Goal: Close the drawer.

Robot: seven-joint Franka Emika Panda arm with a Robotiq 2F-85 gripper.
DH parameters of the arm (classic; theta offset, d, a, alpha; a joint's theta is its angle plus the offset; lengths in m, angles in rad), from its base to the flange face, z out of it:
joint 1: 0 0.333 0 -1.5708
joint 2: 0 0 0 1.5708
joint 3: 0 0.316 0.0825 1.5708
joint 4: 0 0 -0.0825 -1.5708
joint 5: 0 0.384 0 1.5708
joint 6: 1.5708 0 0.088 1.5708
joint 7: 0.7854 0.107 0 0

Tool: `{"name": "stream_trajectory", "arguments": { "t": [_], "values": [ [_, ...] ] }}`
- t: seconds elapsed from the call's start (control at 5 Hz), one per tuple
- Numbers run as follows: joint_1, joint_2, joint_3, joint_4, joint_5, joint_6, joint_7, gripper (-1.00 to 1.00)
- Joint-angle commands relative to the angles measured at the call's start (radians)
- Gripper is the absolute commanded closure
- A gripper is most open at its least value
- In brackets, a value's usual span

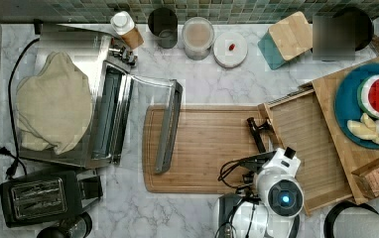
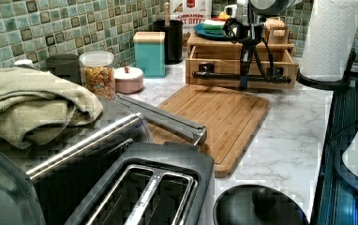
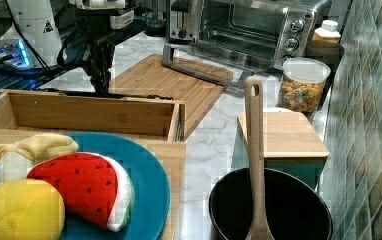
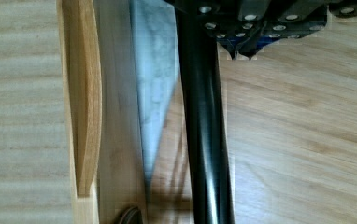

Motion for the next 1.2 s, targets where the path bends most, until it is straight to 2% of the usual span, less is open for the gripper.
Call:
{"name": "stream_trajectory", "arguments": {
  "t": [0.2, 0.6, 0.8, 1.2],
  "values": [
    [-0.051, 0.219, -0.148, 0.439, 0.278, -0.027, -0.399, 1.0],
    [-0.133, 0.285, -0.116, 0.588, 0.208, -0.061, -0.358, 1.0],
    [-0.107, 0.32, -0.151, 0.638, 0.228, -0.033, -0.377, 1.0],
    [-0.118, 0.38, -0.155, 0.776, 0.233, -0.145, -0.4, 1.0]
  ]
}}
